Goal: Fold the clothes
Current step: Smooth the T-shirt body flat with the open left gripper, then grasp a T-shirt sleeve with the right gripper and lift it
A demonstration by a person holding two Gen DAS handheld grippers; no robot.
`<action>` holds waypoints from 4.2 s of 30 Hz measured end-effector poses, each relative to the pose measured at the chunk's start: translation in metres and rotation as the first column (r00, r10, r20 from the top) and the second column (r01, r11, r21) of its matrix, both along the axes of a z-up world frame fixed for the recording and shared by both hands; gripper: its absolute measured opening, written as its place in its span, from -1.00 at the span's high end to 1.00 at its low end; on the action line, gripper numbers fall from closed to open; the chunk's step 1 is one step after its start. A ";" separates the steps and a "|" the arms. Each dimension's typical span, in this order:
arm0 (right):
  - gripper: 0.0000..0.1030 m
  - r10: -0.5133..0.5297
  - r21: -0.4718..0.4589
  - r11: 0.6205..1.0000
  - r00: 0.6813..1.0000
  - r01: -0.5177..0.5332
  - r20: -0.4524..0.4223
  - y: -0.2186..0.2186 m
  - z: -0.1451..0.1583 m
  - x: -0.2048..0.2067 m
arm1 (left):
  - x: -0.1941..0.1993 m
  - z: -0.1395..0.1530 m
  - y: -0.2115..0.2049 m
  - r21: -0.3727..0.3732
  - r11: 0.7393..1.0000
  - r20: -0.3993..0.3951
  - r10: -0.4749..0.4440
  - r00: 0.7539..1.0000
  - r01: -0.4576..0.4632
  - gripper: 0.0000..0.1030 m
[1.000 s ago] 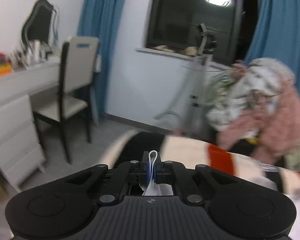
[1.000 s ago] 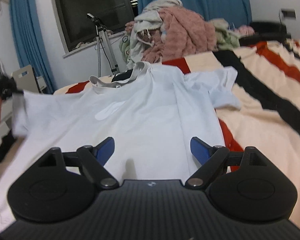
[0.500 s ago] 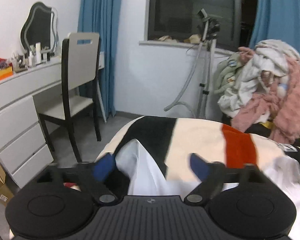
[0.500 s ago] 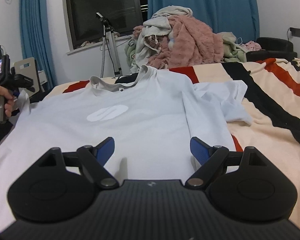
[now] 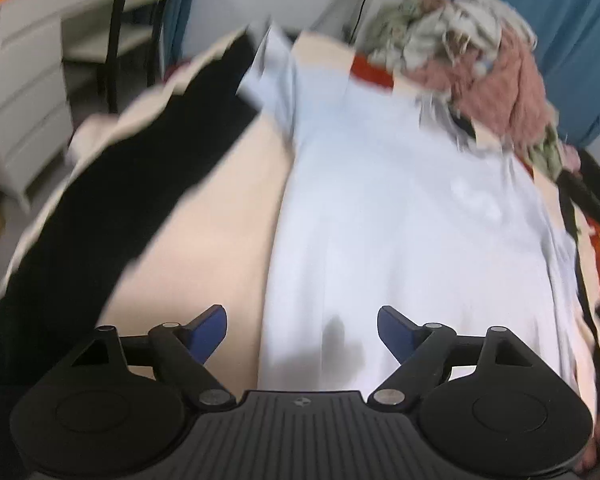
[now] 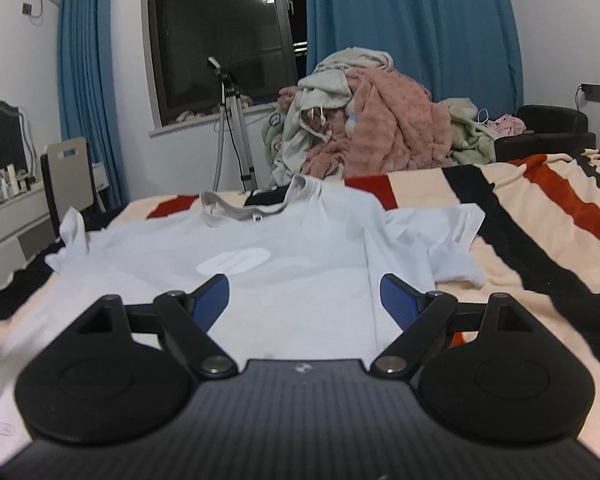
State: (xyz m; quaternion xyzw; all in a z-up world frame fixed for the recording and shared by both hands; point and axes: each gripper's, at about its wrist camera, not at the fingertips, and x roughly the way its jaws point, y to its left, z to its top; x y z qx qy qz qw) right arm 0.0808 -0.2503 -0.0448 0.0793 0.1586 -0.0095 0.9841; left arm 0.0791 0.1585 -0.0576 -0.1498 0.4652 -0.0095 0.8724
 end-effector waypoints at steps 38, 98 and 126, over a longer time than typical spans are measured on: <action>-0.63 -0.058 0.043 0.997 0.998 0.059 -0.023 -0.028 0.032 -0.066 | -0.079 0.076 -0.004 0.251 0.956 -0.213 -0.099 0.972 0.152 -0.15; 0.88 -0.324 0.708 0.675 0.946 0.207 0.032 -0.260 -0.093 0.214 | 0.024 -0.052 -0.201 0.356 0.933 0.367 -0.194 0.910 0.056 -0.87; 0.90 -0.068 -0.393 0.918 0.997 0.045 -0.045 0.133 0.051 0.303 | 0.014 0.024 -0.022 0.012 0.992 0.463 0.107 0.880 -0.127 -0.88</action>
